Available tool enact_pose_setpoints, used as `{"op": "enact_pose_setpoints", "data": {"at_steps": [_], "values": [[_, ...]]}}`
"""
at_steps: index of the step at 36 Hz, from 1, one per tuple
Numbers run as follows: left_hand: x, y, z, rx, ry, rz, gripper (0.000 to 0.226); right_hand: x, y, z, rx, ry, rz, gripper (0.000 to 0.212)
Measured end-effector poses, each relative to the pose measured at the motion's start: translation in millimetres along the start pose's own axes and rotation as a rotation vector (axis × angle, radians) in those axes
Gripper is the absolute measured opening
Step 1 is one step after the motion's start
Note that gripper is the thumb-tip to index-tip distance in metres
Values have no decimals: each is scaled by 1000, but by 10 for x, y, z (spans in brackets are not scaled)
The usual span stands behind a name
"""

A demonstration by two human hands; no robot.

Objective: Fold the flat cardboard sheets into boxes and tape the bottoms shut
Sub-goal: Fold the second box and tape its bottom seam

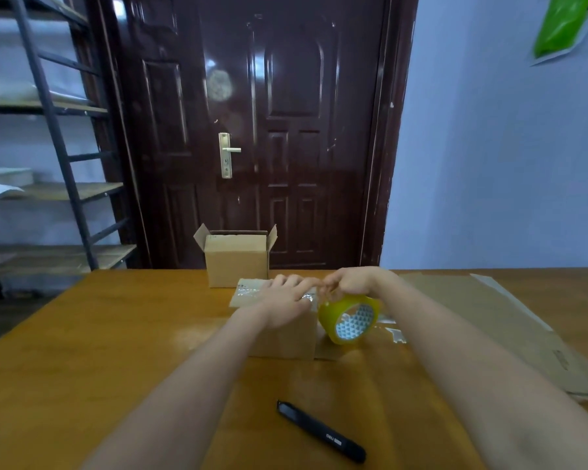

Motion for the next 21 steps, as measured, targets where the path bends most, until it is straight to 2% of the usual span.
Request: {"op": "enact_pose_setpoints", "data": {"at_steps": [4,9,14,16,21], "values": [[-29,40,22,18,-9,50,43,-8,22,-20,12,-12,-42,26],[-34,29,41,32,-21,90,38,21,0,-57,33,-28,34,16],[-2,15,35,31,-14,69,34,23,26,-153,47,47,139,15],[-2,13,39,29,-8,78,33,-15,62,-156,59,108,155,21],[-14,19,35,26,0,33,33,-59,193,-105,37,208,52,19]]}}
Point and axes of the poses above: each hand's wrist, its own z-axis away from the middle knuckle, its own x-axis out of the palm, y = z × x, the point moved 8 cm from there along -z, towards the middle knuckle, and after that the axes turned 1 degree about -z, right-handed, at the moved point
